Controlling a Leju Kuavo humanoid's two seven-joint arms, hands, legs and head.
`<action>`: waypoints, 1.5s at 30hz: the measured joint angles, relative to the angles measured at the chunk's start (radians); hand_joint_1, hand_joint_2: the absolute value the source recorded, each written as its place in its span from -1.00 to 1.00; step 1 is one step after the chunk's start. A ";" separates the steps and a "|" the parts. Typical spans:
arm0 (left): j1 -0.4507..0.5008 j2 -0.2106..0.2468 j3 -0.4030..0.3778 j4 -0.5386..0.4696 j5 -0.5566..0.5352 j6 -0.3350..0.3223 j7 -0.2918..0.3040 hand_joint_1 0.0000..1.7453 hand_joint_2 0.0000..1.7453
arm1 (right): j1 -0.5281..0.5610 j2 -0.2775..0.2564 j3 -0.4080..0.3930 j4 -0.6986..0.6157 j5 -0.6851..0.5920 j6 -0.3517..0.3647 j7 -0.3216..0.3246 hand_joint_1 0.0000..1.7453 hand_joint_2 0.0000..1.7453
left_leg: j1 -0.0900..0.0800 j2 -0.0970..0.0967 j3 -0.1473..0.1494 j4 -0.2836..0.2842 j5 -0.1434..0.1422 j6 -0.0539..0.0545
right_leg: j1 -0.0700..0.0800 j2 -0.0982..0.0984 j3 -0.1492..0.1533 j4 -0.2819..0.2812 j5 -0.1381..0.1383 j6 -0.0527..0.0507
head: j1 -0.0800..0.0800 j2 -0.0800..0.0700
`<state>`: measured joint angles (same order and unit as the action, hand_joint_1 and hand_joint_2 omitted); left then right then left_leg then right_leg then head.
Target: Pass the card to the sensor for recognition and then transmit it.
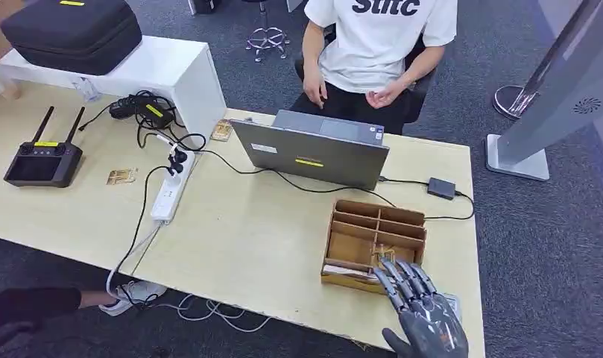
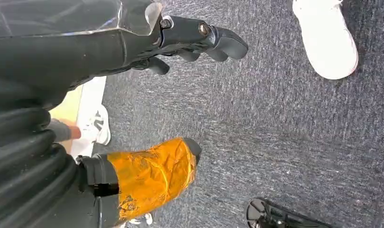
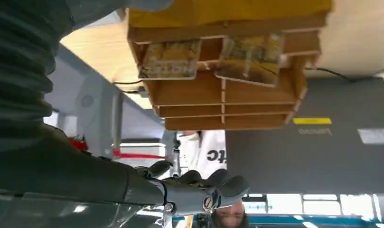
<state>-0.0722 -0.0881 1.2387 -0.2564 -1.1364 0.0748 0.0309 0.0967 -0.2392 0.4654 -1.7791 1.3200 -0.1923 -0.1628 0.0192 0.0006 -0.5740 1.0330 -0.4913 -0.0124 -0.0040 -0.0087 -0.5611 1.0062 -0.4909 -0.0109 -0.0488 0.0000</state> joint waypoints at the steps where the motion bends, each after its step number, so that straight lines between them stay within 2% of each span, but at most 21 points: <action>1: 0.000 0.000 0.001 0.000 0.000 0.000 0.000 -1.00 1.00 | -0.009 -0.002 0.011 0.018 0.028 0.003 0.028 -1.00 1.00 | 0.000 0.000 0.000 0.000 0.000 0.000 | 0.000 0.000 0.000 0.000 0.000 0.000 | 0.000 0.000; 7: -0.002 0.000 0.010 0.000 -0.002 0.001 0.000 -1.00 1.00 | -0.072 -0.003 0.059 0.100 0.154 0.001 0.157 -1.00 1.00 | 0.000 0.000 0.000 0.000 0.001 0.000 | 0.000 0.000 0.000 0.000 0.000 0.000 | 0.000 0.000; 15: -0.003 0.000 0.017 0.000 -0.004 0.003 0.000 -1.00 1.00 | -0.111 -0.002 0.078 0.145 0.237 0.002 0.231 -1.00 1.00 | 0.000 0.000 0.000 0.000 0.001 0.000 | 0.000 0.000 0.000 0.000 0.000 0.000 | 0.000 0.000; 21: -0.003 0.000 0.018 0.000 -0.005 0.005 0.000 -1.00 1.00 | -0.130 0.003 0.079 0.162 0.245 0.019 0.298 -1.00 1.00 | 0.000 0.000 0.000 0.000 0.001 0.000 | 0.000 0.000 0.000 0.000 0.000 0.000 | 0.000 0.000; 45: -0.004 0.002 0.026 0.000 -0.006 0.010 0.005 -1.00 1.00 | -0.112 0.034 0.039 0.160 0.220 0.054 0.233 -1.00 1.00 | 0.000 0.000 0.000 0.000 0.001 0.000 | 0.000 0.000 0.000 0.000 0.000 0.000 | 0.000 0.000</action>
<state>-0.0761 -0.0858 1.2646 -0.2564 -1.1429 0.0847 0.0362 -0.0153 -0.2049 0.5039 -1.6194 1.5396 -0.1385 0.0702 0.0192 0.0005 -0.5737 1.0331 -0.4907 -0.0126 -0.0040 -0.0085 -0.5610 1.0064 -0.4907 -0.0111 -0.0488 0.0000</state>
